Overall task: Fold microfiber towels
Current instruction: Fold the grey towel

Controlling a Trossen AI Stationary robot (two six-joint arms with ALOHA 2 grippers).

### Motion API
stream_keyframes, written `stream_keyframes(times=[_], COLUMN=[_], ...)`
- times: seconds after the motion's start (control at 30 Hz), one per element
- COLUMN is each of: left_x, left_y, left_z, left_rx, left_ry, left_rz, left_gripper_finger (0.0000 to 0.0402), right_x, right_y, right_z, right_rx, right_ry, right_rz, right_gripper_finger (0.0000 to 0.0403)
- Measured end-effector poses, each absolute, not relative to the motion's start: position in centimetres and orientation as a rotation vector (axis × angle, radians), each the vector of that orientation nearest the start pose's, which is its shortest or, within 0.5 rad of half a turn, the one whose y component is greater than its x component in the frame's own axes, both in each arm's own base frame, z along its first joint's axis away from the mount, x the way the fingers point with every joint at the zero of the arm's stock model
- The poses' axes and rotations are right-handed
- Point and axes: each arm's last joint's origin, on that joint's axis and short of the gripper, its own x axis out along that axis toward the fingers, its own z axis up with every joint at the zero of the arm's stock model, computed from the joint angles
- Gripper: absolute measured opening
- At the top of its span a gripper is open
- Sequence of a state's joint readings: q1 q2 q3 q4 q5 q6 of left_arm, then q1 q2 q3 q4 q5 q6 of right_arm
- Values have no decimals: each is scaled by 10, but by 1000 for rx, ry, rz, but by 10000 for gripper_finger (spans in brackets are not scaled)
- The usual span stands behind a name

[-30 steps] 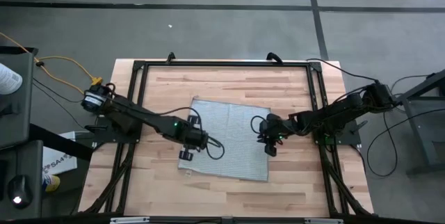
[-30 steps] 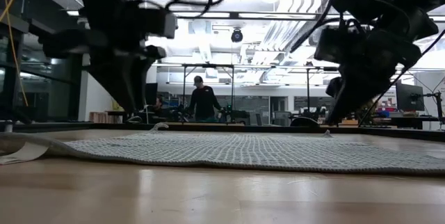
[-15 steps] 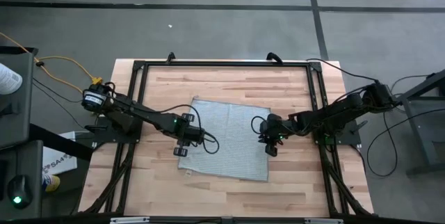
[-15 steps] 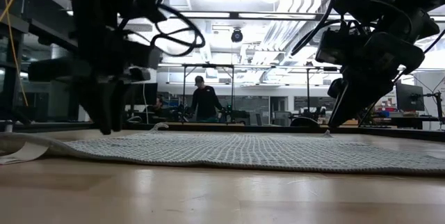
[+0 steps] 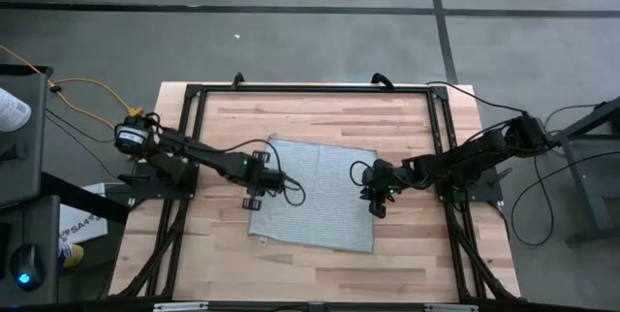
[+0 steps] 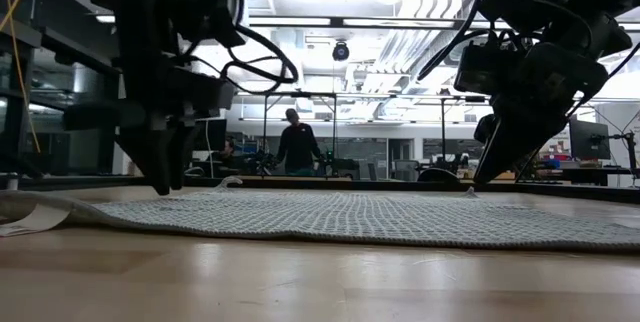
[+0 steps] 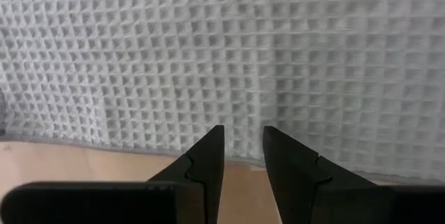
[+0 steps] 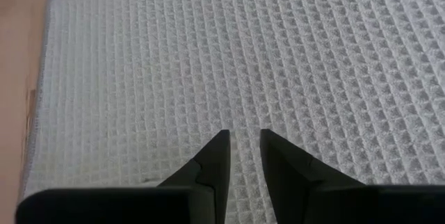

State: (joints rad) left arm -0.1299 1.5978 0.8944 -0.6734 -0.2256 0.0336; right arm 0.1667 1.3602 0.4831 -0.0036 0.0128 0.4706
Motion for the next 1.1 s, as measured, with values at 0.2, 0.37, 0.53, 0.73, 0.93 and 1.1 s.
stream_keyframes(times=[0.2,0.37,0.53,0.73,0.93,1.1], left_x=[274,273,273,273,272,267], left_y=[-22,-22,-22,-22,-21,-21], left_z=[161,160,160,160,160,152], left_rx=[189,179,183,206,210,213], left_ry=[1338,1342,1344,1345,1353,1351], left_rz=[-6,-15,-18,-26,-27,-30], left_gripper_finger=[99,99,99,99,99,100], right_x=[226,226,226,225,224,223], right_y=[39,39,39,39,39,40], right_z=[137,137,137,137,135,135], right_rx=[371,371,372,368,369,380], right_ry=[898,898,899,902,927,937], right_rz=[-50,-49,-48,-48,-48,-27], right_gripper_finger=[73,73,73,73,73,73])
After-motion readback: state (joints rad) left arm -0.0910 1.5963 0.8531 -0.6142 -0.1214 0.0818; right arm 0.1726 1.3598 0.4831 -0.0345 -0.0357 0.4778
